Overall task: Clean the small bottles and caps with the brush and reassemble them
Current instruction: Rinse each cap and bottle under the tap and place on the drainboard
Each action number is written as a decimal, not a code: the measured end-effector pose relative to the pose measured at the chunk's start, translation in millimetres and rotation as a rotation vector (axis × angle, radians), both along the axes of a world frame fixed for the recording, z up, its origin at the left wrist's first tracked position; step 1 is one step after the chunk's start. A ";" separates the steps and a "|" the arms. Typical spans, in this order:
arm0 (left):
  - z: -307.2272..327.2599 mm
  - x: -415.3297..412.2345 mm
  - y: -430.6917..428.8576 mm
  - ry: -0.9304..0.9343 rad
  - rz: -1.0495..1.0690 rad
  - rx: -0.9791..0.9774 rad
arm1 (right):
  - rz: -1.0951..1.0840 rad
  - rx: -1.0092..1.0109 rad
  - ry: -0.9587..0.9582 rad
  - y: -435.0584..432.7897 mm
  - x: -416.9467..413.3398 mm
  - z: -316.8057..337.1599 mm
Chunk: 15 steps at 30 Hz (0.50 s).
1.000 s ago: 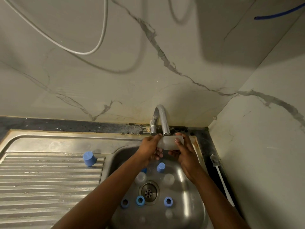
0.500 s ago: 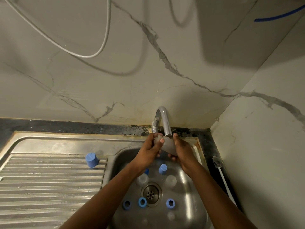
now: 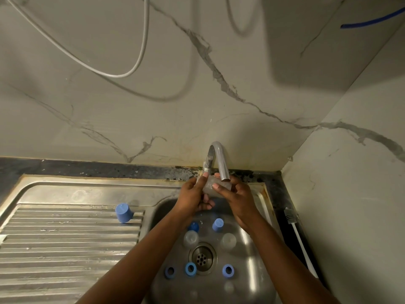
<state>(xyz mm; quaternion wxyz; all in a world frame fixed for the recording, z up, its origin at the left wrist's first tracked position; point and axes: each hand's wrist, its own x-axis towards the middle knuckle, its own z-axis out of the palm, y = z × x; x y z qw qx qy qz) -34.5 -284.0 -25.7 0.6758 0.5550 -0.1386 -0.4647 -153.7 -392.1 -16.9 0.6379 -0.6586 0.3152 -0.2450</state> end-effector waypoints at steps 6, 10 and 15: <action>-4.5 2.5 0.4 -0.102 0.080 -0.055 | 0.053 -0.179 0.170 -2.7 15.5 6.4; -3.8 -7.5 4.1 -0.270 0.069 -0.043 | -0.130 -0.077 0.270 -4.5 31.7 -4.1; -12.2 -7.7 15.0 -0.518 0.066 -0.103 | -0.308 0.443 0.113 -1.2 36.4 -21.2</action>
